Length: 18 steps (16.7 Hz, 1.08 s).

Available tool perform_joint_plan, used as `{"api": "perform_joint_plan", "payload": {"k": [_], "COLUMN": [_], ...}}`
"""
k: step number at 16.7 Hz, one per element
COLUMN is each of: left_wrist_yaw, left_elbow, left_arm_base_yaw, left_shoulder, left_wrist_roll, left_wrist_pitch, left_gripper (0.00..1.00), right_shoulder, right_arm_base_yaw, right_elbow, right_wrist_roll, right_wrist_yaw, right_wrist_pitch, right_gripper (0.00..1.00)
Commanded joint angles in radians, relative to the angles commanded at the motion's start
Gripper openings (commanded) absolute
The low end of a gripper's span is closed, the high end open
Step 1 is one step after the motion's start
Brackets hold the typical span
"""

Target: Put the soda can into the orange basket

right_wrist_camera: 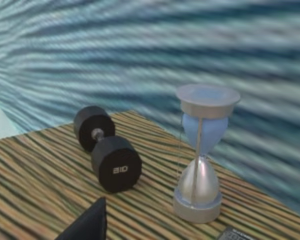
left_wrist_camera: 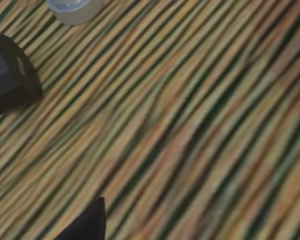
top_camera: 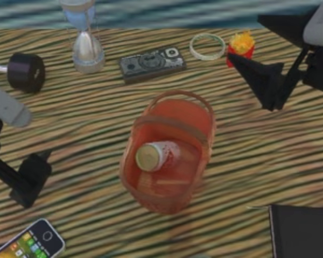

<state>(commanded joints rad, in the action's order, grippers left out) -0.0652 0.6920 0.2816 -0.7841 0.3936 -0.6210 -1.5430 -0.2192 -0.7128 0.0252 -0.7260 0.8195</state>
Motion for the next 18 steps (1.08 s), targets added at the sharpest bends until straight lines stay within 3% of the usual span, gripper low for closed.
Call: {"api": "perform_joint_plan", "payload": {"k": [7,11,14,18], "left_wrist_yaw": [-0.014,0.003,0.026,0.056], "left_elbow": [0.614,0.963,1.188,1.374], "left_arm_base_yaw": [0.221,0.323,0.379,0.42], "left_shoulder": [-0.716,-1.064,-1.259,-1.406], "left_wrist_roll": [0.36,0.552,0.668,0.761], "left_wrist_pitch": [-0.487,-0.682,-0.772,-0.826], "left_gripper": [1.0,1.0,1.0,1.0], "right_shoulder": [0.715,1.096,1.332,1.512], "right_arm_base_yaw": [0.108,0.157,0.185,0.206], "right_elbow": [0.37,0.542,0.638,0.703], "right_wrist_roll": [0.005,-0.003,-0.012,-0.023], "right_wrist_yaw": [0.356,0.533,0.637,0.714], "right_wrist_pitch": [-0.382,-0.587,-0.71,-0.804], "right_gripper": [1.0,1.0,1.0,1.0]}}
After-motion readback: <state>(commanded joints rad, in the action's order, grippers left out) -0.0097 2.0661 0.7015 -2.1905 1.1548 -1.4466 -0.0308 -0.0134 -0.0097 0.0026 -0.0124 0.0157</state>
